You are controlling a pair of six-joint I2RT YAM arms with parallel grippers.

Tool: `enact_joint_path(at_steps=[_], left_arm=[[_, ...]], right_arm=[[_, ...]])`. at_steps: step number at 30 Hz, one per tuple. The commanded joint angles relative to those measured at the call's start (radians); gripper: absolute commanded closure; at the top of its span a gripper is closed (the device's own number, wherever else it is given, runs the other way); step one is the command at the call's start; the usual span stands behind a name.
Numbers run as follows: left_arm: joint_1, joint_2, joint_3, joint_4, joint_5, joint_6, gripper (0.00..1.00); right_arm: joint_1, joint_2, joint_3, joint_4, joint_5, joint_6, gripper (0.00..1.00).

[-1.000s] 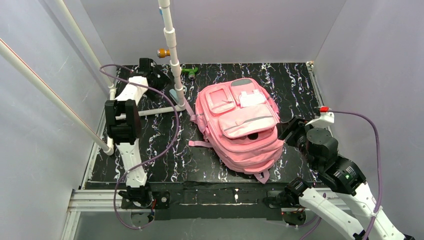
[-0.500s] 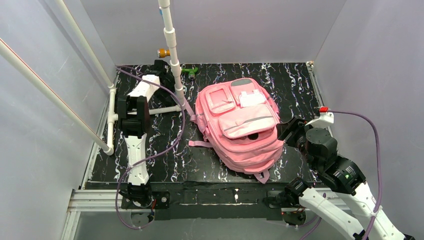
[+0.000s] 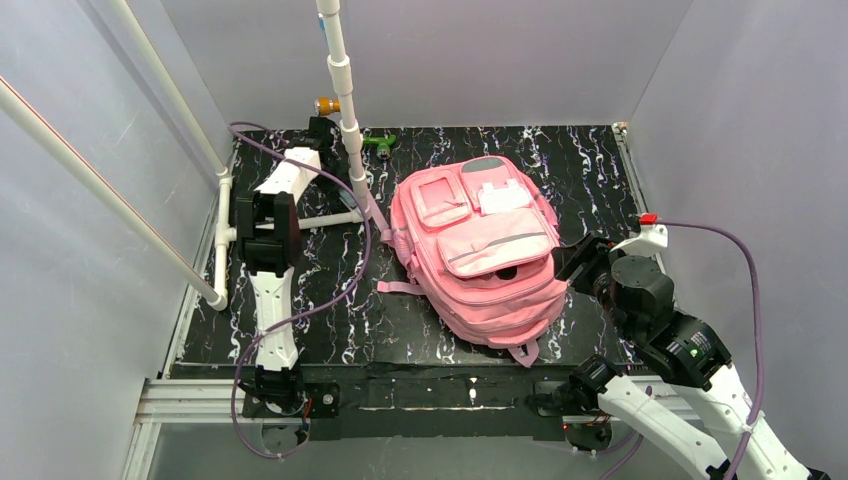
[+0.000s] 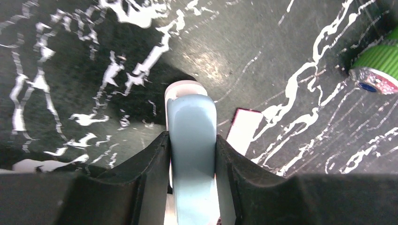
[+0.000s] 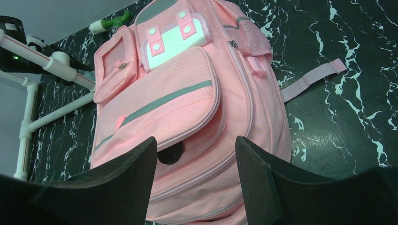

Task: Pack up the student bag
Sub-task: Pick up the stationery from the center of the board.

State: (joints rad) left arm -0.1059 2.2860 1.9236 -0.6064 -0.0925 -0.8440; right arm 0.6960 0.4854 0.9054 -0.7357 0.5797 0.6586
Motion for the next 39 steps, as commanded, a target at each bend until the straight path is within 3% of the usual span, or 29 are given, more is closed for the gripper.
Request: enact_joint_path(at_steps=[1,9,16,21,23,28,32,36,39], left_arm=[[0.025,-0.145,-0.001,-0.026,-0.164,0.073,0.86],[0.044,-0.52,-0.267,-0.023,-0.407,0.072,0.9],[0.024,-0.86,-0.559,0.013,-0.336,0.058,1.0],[0.005,-1.022,-0.659,0.104,0.024,0.119,1.0],[-0.02,-1.034,-0.675,0.153,0.304,0.139,1.0],[-0.154,-1.002,-0.789,0.651,0.854,0.016,1.0],[-0.325,-0.931,-0.718,0.693,0.974,0.099,1.0],[-0.46,-0.871,-0.647,0.732,1.067,0.154,1.0],[-0.503,-0.829,-0.645,0.85,1.151,0.089,1.0]], right_arm=[[0.003,0.012,0.025,0.016,0.005,0.013,0.3],[0.003,0.04,0.021,0.029,-0.002,0.01,0.3],[0.003,0.088,0.024,0.067,-0.052,-0.016,0.27],[0.002,0.159,0.036,0.095,-0.151,-0.09,0.2],[0.003,0.182,0.044,0.118,-0.199,-0.112,0.16],[0.003,0.26,0.087,0.185,-0.432,-0.163,0.06],[0.002,0.311,0.107,0.291,-0.694,-0.142,0.02],[0.001,0.302,0.08,0.439,-0.862,-0.061,0.02],[0.0,0.251,0.021,0.576,-0.942,0.004,0.02]])
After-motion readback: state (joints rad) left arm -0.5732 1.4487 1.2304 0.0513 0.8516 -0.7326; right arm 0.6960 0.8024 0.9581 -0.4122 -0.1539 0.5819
